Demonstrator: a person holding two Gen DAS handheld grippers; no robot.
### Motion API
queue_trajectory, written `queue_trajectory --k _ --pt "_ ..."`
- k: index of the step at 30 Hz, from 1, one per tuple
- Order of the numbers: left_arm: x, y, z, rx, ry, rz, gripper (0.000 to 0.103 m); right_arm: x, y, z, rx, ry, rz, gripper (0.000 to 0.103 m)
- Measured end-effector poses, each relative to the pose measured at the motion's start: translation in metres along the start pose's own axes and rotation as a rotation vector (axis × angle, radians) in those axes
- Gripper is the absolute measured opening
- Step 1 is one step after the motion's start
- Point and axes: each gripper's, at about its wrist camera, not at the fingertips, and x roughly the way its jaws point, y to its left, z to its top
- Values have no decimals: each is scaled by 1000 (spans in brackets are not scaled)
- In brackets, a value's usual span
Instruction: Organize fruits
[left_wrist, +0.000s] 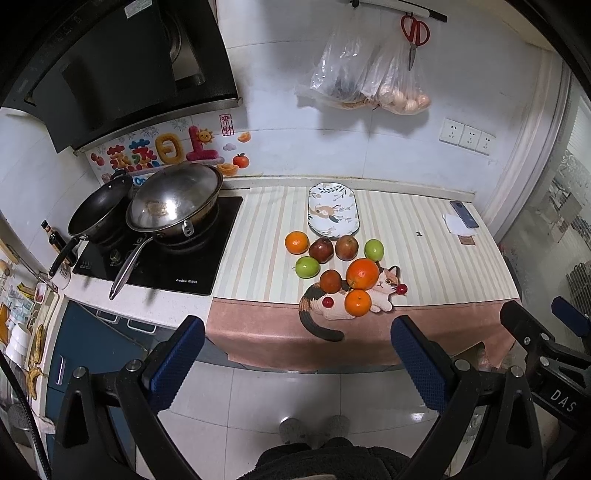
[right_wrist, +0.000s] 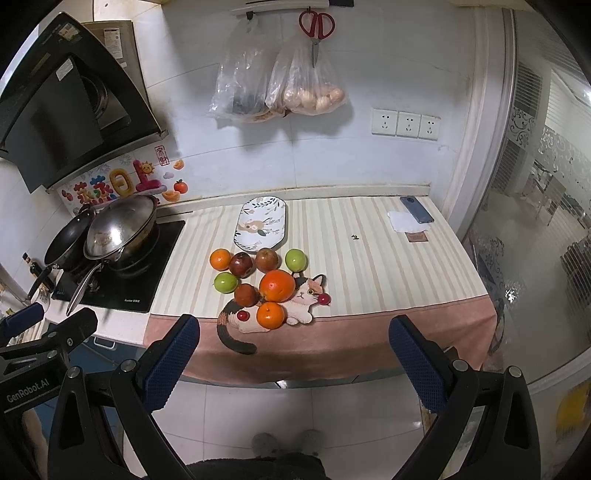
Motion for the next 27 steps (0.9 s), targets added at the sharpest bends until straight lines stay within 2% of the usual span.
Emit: queue_trajectory --k 27 --pt "0 3 -1 3 -3 -4 103 -4 3 -1 5 1 6 103"
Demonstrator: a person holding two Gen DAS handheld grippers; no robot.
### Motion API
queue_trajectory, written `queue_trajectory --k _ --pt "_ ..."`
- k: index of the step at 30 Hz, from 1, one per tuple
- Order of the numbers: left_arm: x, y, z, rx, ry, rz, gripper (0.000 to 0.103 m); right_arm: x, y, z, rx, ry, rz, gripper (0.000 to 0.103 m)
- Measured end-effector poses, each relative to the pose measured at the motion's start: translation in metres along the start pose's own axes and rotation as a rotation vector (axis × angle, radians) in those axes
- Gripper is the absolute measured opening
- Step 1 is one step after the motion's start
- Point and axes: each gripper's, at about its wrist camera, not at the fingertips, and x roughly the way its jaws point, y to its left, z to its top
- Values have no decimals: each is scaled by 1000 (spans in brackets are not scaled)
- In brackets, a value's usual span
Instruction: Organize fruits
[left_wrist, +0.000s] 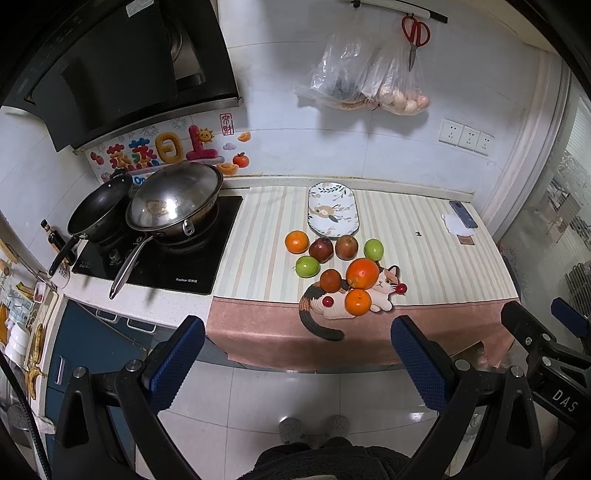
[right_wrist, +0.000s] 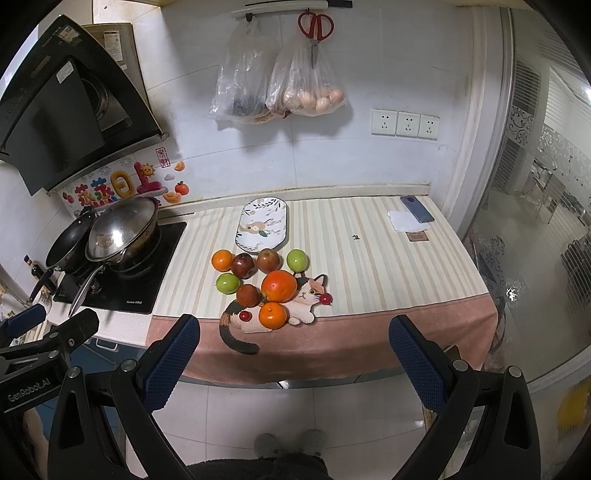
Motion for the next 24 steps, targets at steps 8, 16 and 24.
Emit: queue_trajectory --k 8,16,24 --pt "0 0 -1 -1 -1 -3 103 -2 2 1 0 0 2 103" --pt "0 0 -1 0 -3 -4 103 -2 2 1 0 -2 4 103" --pt "0 -1 -1 0 -4 -2 103 -4 0 2 3 -4 9 103"
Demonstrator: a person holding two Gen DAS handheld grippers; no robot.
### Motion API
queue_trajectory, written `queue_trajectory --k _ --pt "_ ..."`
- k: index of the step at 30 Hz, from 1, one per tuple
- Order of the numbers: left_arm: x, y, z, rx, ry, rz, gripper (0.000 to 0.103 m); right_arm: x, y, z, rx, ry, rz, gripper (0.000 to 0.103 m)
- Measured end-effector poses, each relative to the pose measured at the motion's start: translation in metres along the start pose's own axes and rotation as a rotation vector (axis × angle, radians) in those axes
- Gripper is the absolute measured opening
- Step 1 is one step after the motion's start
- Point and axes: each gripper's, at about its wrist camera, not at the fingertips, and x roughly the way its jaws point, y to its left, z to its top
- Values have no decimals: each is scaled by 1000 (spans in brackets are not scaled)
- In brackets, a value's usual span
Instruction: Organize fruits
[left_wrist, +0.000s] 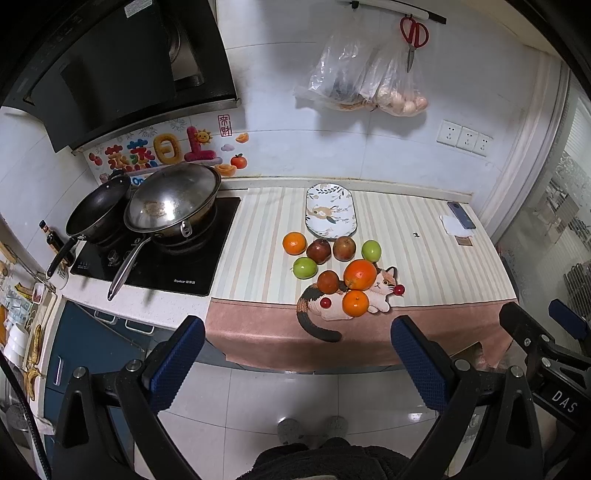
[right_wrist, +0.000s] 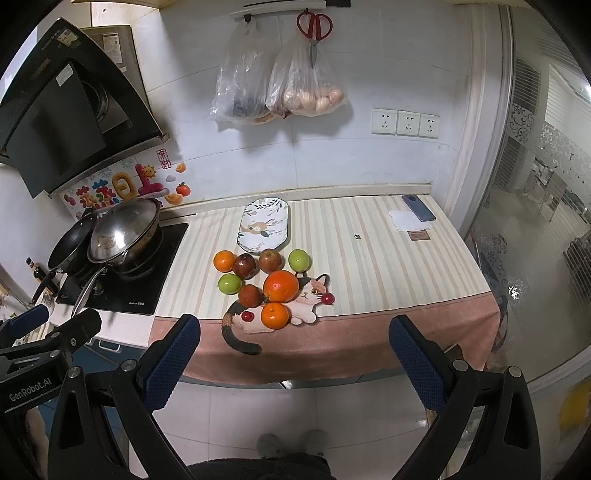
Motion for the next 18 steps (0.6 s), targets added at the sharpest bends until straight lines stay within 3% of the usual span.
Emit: queue_trajectory --k 11,18 --pt "10 -3 6 7 -2 -9 103 8 5 6 29 -5 12 103" --pt "73 19 34 -15 13 10 103 63 13 16 110 35 73 103"
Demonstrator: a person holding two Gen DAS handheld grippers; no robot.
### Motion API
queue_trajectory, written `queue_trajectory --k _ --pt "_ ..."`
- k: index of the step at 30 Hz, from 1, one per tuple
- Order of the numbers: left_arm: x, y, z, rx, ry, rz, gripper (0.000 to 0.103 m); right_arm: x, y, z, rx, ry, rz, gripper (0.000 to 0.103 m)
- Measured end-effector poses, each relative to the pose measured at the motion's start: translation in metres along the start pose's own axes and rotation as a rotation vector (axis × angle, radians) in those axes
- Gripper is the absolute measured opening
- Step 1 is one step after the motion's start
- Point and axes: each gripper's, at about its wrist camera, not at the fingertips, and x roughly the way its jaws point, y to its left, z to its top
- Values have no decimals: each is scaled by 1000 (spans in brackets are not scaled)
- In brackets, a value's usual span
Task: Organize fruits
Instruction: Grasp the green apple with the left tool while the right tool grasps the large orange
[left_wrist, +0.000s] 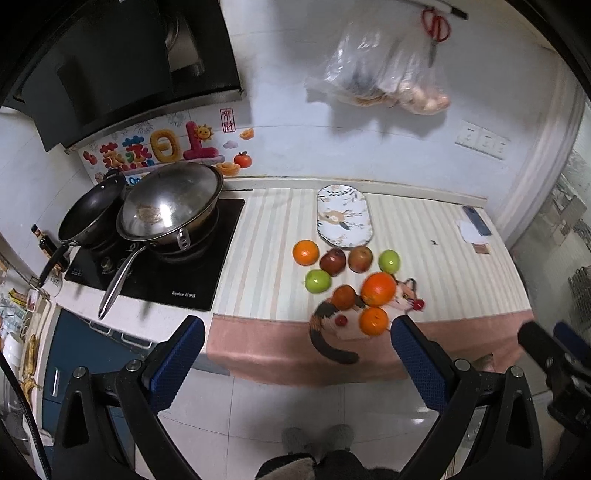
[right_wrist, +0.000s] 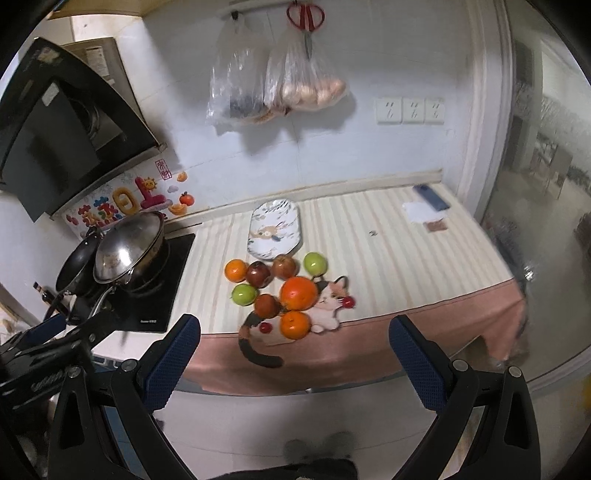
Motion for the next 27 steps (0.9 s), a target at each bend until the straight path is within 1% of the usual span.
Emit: queue_trajectory --k 1,2,5,9,13,15,17,20,22,25,27 --pt "16 2 5 3 13 16 103 15 1 2 14 22 5 103" --pt "25 7 6 5 26 17 103 28 1 2 23 39 8 103" --pt "71 16 18 10 92 29 103 74 1 4 52 92 10 103" --pt "137 22 29 8 213 47 103 138 -6 8 93 201 17 103" --pt "196 21 35 14 307 53 103 210 -23 16 126 287 28 103" --pt "229 17 40 10 366 40 103 243 -31 22 144 321 36 103" --pt "257 15 45 -11 422 22 103 284 -41 28 170 376 60 103" --pt "309 12 49 -80 538 -25 102 345 -53 32 207 476 98 103" --pt "333 7 49 -117 595 -55 101 378 -58 32 222 530 114 103" --pt "367 0 49 -169 670 -86 99 412 -58 32 235 602 146 103" --pt "387 -4 47 -193 710 -90 98 431 -58 31 233 639 152 103"
